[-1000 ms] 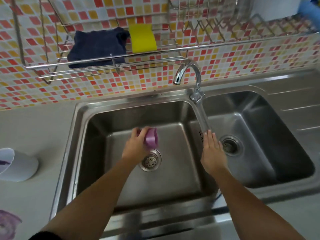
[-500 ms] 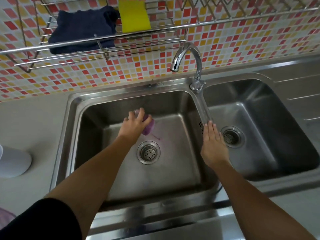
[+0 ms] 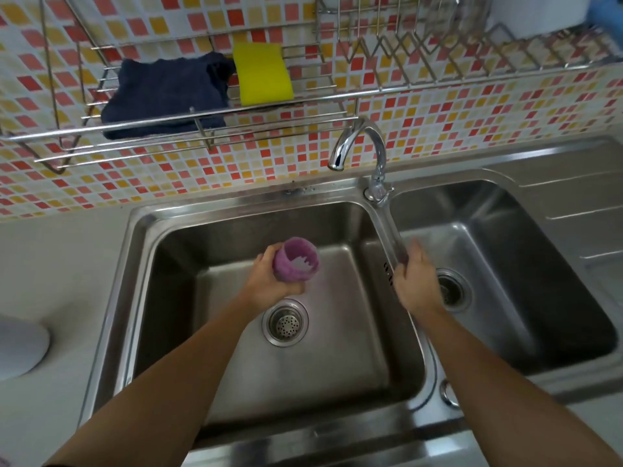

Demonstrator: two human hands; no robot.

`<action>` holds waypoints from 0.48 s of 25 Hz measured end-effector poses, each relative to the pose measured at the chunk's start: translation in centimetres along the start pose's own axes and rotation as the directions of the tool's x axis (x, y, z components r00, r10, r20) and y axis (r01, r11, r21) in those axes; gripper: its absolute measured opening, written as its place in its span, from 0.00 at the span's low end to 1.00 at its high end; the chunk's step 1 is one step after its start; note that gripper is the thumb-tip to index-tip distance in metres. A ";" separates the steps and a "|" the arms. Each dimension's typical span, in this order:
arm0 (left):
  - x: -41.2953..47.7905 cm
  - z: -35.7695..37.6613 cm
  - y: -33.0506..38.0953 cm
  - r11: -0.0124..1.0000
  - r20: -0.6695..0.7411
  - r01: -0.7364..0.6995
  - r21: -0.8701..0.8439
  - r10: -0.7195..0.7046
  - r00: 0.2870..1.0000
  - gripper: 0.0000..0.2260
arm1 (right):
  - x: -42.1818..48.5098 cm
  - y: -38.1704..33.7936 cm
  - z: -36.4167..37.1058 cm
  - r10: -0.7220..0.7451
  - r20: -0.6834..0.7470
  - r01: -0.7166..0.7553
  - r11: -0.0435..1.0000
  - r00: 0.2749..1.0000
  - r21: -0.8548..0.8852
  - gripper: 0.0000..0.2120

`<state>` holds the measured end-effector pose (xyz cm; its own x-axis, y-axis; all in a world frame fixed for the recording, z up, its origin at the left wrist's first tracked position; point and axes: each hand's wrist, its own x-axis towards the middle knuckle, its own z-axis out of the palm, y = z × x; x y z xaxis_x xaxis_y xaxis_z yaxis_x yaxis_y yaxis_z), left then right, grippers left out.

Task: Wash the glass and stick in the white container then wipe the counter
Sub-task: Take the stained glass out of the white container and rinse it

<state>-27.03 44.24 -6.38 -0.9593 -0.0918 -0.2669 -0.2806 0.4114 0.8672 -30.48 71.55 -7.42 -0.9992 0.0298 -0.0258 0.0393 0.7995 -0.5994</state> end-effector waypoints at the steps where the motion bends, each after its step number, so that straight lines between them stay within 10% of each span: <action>1: 0.1 0.2 0.9 0.995 0.028 -0.017 -0.100 0.020 0.999 0.38 | 2.0 -0.9 -1.0 -0.001 0.002 0.001 1.000 1.000 0.029 0.30; 7: 1.1 0.5 4.1 0.962 0.075 -0.058 -0.266 0.081 0.994 0.38 | 7.9 -4.7 -2.7 -0.139 0.165 0.136 0.990 0.976 0.026 0.45; 12: 1.1 0.8 5.0 0.957 0.079 -0.075 -0.280 0.101 0.992 0.35 | 8.0 -4.3 -1.6 -0.357 0.416 0.501 0.805 0.836 -0.316 0.43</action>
<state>-29.43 46.90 -2.63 -0.9774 0.0222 -0.2103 -0.2049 0.1470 0.9677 -38.65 69.37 -3.76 -0.8484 -0.5104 -0.1405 -0.4703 0.8485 -0.2427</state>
